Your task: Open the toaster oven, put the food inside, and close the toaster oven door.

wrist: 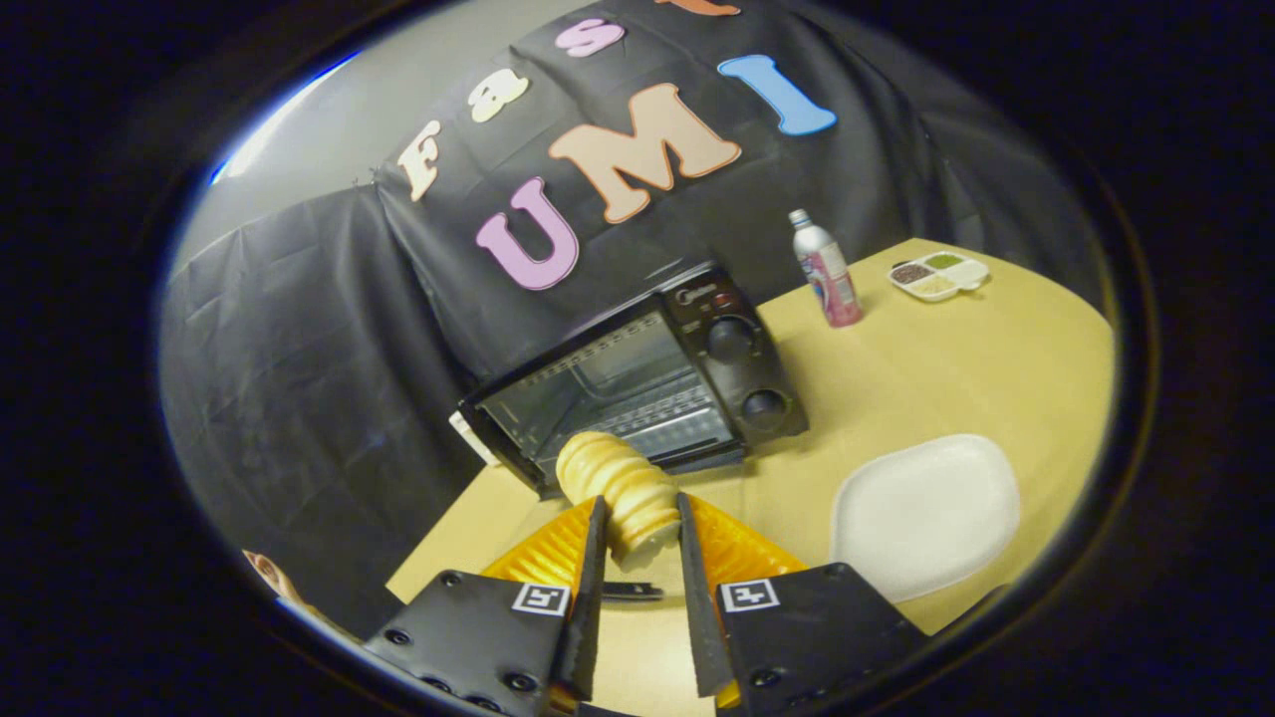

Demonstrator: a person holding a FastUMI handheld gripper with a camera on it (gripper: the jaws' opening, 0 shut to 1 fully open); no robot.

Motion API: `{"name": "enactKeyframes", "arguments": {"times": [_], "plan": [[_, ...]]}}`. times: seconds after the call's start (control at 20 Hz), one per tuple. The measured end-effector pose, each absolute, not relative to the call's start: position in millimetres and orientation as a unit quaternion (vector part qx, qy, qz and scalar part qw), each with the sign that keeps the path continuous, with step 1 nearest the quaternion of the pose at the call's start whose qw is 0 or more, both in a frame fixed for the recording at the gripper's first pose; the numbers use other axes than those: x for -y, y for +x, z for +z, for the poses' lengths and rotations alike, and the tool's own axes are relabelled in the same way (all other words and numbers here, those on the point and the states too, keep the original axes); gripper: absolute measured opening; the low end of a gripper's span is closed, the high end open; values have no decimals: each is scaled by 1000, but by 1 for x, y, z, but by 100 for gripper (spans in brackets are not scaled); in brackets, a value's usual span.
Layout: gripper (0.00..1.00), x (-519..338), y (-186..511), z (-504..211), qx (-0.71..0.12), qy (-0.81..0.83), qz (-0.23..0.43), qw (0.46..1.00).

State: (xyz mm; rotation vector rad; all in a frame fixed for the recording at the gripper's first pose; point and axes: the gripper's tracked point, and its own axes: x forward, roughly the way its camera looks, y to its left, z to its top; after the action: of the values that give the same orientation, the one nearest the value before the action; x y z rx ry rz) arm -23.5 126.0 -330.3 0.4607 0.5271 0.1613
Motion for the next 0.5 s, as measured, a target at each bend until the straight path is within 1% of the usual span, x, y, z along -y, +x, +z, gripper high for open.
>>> {"name": "enactKeyframes", "arguments": {"times": [0.1, 0.3, 0.5], "plan": [[40, -144, -6, -340, -272, 227, 76, 932], [40, -164, 28, -361, -293, 251, 51, 921], [40, -166, 66, -360, -269, 281, 7, 921]]}}
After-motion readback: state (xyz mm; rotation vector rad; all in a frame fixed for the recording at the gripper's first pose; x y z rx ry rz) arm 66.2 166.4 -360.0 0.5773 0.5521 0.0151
